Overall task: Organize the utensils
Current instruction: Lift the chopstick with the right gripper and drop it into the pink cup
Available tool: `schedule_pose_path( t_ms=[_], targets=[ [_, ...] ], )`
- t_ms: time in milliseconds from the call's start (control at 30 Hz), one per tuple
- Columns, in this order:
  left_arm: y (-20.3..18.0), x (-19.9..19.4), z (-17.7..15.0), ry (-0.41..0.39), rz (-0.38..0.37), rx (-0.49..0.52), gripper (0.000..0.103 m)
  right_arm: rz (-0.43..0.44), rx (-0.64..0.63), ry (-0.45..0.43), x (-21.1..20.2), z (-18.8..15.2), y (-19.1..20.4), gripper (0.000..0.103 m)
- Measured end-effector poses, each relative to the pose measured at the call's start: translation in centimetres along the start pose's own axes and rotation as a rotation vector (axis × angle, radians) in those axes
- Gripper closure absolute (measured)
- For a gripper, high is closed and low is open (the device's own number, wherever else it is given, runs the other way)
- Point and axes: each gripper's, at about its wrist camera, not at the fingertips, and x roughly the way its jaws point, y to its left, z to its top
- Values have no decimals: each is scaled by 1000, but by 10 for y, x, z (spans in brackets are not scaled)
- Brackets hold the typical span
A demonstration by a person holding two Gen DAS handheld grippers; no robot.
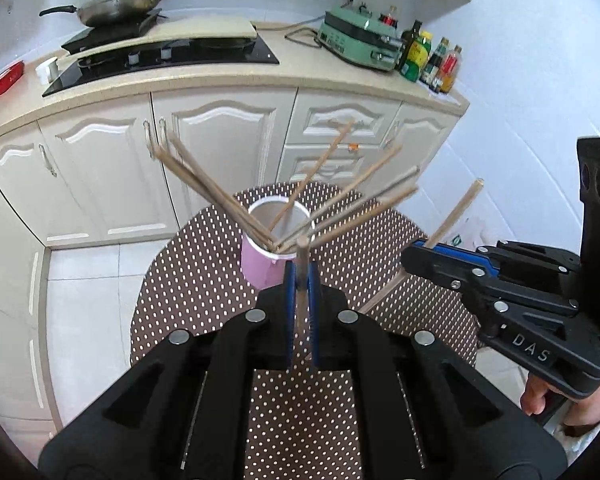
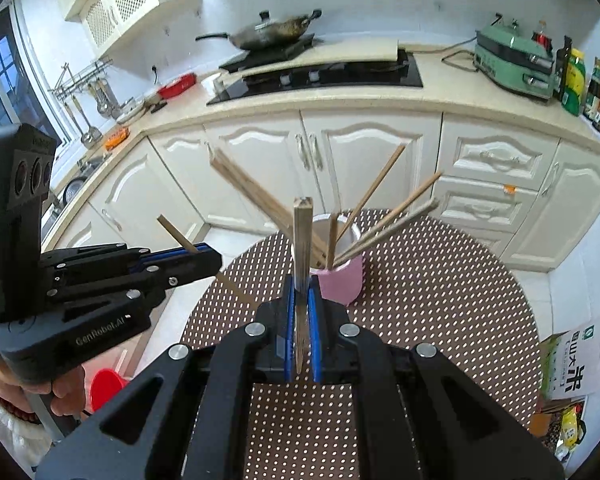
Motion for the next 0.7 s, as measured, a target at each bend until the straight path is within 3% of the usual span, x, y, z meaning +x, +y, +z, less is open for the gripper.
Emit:
schedule_pose_path(
  t_ms=[400, 700],
  targets=[
    [5, -41, 41, -155, -22, -44, 97, -26, -39, -189, -46, 51, 7, 98],
    [16, -37, 62, -215, 9, -89, 97, -49, -73, -219, -32, 69, 9, 98]
  ],
)
